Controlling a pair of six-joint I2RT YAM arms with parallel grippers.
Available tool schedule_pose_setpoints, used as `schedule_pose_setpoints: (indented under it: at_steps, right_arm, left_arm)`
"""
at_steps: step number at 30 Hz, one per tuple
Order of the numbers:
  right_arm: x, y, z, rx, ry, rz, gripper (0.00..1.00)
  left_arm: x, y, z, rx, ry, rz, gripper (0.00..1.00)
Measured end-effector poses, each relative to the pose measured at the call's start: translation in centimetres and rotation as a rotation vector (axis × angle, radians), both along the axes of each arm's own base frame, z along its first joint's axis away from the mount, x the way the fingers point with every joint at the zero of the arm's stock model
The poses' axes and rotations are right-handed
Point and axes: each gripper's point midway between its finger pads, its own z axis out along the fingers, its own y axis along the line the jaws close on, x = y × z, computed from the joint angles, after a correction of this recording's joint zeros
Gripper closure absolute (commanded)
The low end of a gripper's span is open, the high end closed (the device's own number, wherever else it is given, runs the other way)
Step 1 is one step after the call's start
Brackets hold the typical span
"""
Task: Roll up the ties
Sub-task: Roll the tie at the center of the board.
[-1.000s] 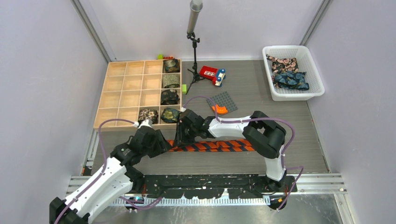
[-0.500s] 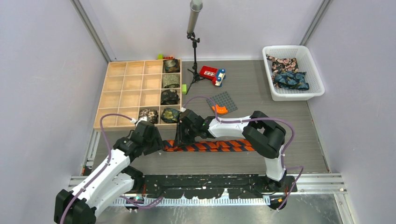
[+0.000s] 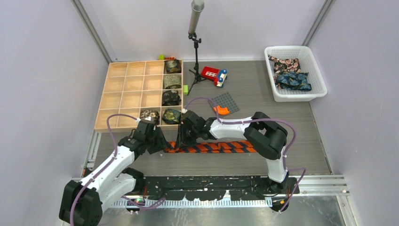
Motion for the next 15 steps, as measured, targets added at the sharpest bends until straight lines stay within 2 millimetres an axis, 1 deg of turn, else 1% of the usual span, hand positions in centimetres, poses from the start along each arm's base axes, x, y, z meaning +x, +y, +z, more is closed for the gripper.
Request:
schedule_pose_setpoints:
  at_steps: [3, 8, 10, 14, 15]
  right_arm:
    - [0.0, 0.0, -0.2, -0.004, 0.002, 0.000, 0.65]
    - [0.0, 0.0, -0.2, -0.005, 0.003, 0.000, 0.65]
    - [0.0, 0.0, -0.3, -0.006, 0.003, 0.000, 0.65]
    - [0.0, -0.1, -0.3, -0.006, 0.003, 0.000, 0.65]
    - [0.0, -0.1, -0.3, -0.007, 0.003, 0.000, 0.65]
  left_arm:
    - [-0.1, -0.3, -0.7, -0.012, 0.015, -0.007, 0.55]
    - [-0.1, -0.8, -1.4, -0.047, 0.017, -0.004, 0.61]
    - [-0.1, -1.0, -1.5, -0.058, 0.013, -0.003, 0.67]
    - [0.1, -1.3, -1.7, -0.083, 0.005, 0.008, 0.85]
    - [0.2, -1.3, -1.6, -0.089, 0.000, 0.010, 0.88]
